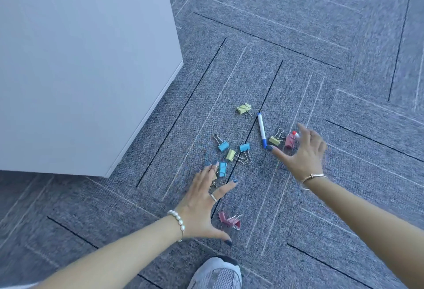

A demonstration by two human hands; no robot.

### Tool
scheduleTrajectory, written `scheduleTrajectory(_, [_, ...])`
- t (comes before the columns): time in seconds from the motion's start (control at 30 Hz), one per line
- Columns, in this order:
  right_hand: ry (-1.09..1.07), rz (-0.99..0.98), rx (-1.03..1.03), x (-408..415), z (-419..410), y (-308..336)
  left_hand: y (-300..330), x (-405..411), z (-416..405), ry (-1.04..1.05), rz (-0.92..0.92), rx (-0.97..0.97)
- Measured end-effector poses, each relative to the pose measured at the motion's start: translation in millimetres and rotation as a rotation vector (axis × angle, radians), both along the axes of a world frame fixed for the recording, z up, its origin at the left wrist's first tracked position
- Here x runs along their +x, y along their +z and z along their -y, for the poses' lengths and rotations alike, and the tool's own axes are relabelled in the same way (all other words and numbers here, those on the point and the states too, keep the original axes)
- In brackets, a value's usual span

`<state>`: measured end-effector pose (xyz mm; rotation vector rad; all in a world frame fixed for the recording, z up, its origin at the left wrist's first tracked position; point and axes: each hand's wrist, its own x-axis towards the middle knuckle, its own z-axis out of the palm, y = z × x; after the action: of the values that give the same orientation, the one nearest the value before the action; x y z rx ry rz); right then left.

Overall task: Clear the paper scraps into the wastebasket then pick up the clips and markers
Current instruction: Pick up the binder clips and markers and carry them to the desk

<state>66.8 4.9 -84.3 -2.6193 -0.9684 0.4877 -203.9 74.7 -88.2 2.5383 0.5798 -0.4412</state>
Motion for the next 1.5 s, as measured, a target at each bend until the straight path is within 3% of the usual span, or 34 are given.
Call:
scheduleTrajectory(0.33, [0.281,0.038,0.051,-37.5,-4.7,-21.8,-21.6,47.6,-20.8,0.128,0.076,0.126])
scheduleTrajectory(0.7, [0.206,0.093,0.229,-42.4,-2.1,-30.4,-23.4,94.9,-49.2,-0.069,0.144,0.243])
scheduleTrajectory(0.8, [0.145,-0.008,0.236,-40.7,3.6,-22.0,-25.8,98.6,-50.7,-0.028,0.218,0.2])
scheduleTrajectory(1.07, [-0.278,-0.364,0.271,-59.2,11.3,-6.3,-14.8,121.9,-48.5,-0.02,0.309,0.246])
scheduleTrajectory(1.2, [-0.581,-0.813,0.473,-64.3,5.9,12.2,3.6,140.4,-45.6,0.051,0.124,0.256])
scheduleTrajectory(1.27, [-0.669,-0.944,0.495,-63.9,3.3,18.9,13.1,154.2,-45.2,0.088,-0.011,0.228])
scheduleTrajectory(1.5, [-0.809,-0.982,0.503,-60.1,7.4,20.7,20.2,163.3,-43.2,0.011,-0.156,0.103])
